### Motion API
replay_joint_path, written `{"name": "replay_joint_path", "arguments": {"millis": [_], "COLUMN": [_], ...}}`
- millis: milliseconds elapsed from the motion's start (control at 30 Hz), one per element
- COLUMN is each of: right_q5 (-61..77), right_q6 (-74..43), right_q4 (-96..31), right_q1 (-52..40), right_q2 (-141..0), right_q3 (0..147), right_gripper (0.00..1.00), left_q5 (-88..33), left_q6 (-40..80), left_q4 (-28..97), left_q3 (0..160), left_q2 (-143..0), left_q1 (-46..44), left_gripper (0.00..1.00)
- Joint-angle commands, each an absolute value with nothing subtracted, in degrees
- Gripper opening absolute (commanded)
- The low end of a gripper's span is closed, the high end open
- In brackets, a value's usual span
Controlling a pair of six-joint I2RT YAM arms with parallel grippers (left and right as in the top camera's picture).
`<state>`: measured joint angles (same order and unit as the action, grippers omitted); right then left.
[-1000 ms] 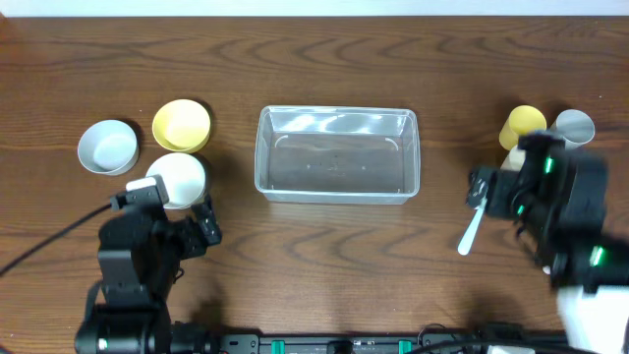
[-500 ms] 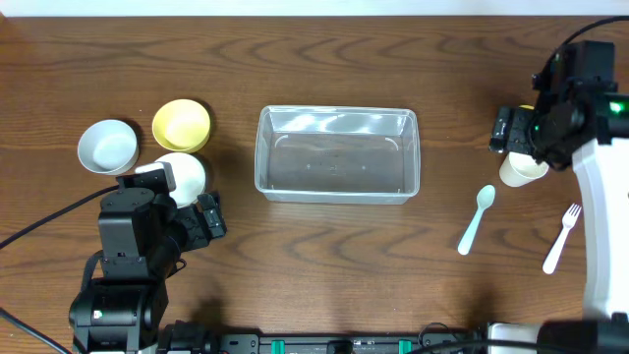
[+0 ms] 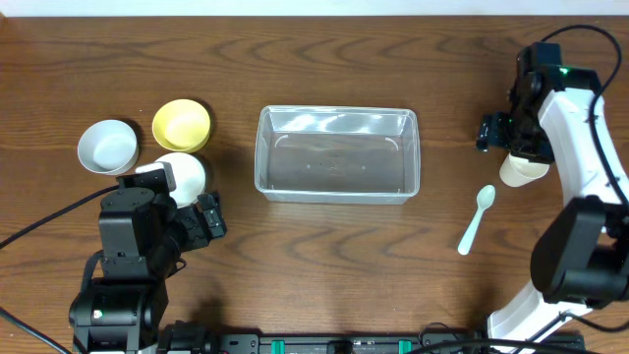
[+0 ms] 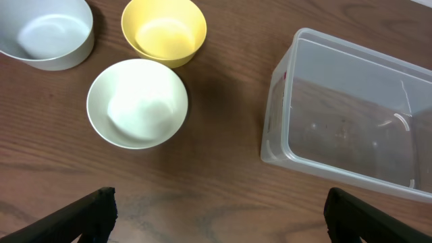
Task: Pack container
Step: 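Move the right gripper to the white cup and grasp its rim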
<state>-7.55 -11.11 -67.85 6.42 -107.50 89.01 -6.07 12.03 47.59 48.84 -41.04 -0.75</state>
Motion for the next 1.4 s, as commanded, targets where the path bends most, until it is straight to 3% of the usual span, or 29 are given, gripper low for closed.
{"name": "replay_joint_path", "arguments": {"millis": [0,567,1167,1367], "right_q5": [-8.60,-8.60,-8.60,-8.60], "right_q6": [-11.94,-11.70,-11.70,-11.51], "right_q4": [-67.00,-65.93,-54.89,-53.39], "right_q1": [7.16,9.47,9.47,9.47], "right_q2": [-109.27,-110.52,-110.63,-110.63], "right_q3": [89.86,89.45,79.59,79.59], "right_gripper": [0.87,0.86,0.87,0.77], "left_q5": [-6.61,-6.44,-6.44,-6.44], "left_q6": [12.32,12.32,12.34,12.34], "left_q4": [47.72,47.75,47.75,47.75], "left_q3": [50.15,50.15,50.15,50.15], "left_q2": [-40.84,-41.21,-41.21,-41.21], "left_q1": [-0.43,-0.43,-0.43,-0.43], "left_gripper": [0.98,0.98,0.98,0.98]}}
